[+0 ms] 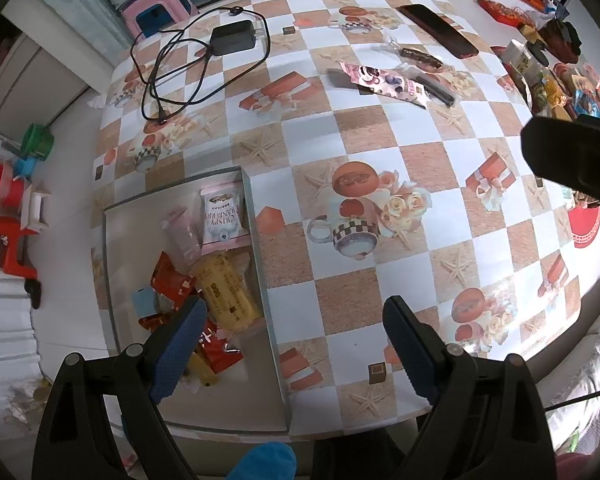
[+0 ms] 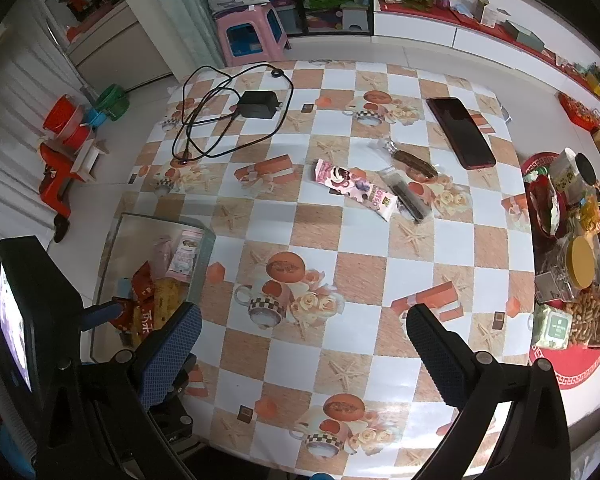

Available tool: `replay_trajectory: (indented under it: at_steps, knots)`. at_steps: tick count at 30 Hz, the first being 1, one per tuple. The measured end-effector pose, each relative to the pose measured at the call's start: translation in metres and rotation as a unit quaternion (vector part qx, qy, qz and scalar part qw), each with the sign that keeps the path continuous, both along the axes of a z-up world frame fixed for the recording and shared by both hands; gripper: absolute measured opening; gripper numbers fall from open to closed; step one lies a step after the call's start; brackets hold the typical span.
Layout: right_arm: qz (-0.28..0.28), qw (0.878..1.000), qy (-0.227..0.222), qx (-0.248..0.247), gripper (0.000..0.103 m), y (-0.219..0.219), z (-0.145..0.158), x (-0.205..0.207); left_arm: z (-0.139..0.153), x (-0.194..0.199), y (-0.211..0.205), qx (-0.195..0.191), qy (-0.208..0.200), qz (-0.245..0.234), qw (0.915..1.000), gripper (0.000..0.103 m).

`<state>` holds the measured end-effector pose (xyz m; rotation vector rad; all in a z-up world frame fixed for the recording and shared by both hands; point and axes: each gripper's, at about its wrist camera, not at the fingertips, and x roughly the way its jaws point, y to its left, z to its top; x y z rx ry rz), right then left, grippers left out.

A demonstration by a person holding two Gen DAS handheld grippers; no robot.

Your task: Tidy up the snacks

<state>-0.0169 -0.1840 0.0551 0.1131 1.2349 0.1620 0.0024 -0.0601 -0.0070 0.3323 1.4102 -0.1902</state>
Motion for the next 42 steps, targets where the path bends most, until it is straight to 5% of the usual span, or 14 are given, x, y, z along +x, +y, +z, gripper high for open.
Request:
replay_trajectory:
  at_steps: [9,42]
  knots:
    - [-0.020,1.000,0.020,-0.004,0.103,-0.023,-0.015,-0.006,0.014,0.000,-0.023,0.037,-0.048,-0.031,0.9977,0.092]
    - [-0.058,0.997,0.041,-0.005,0.103,-0.069,-0.033,-0.019,0.020,0.004,-0.054,0.059,-0.063,-0.061,0.9944,0.092]
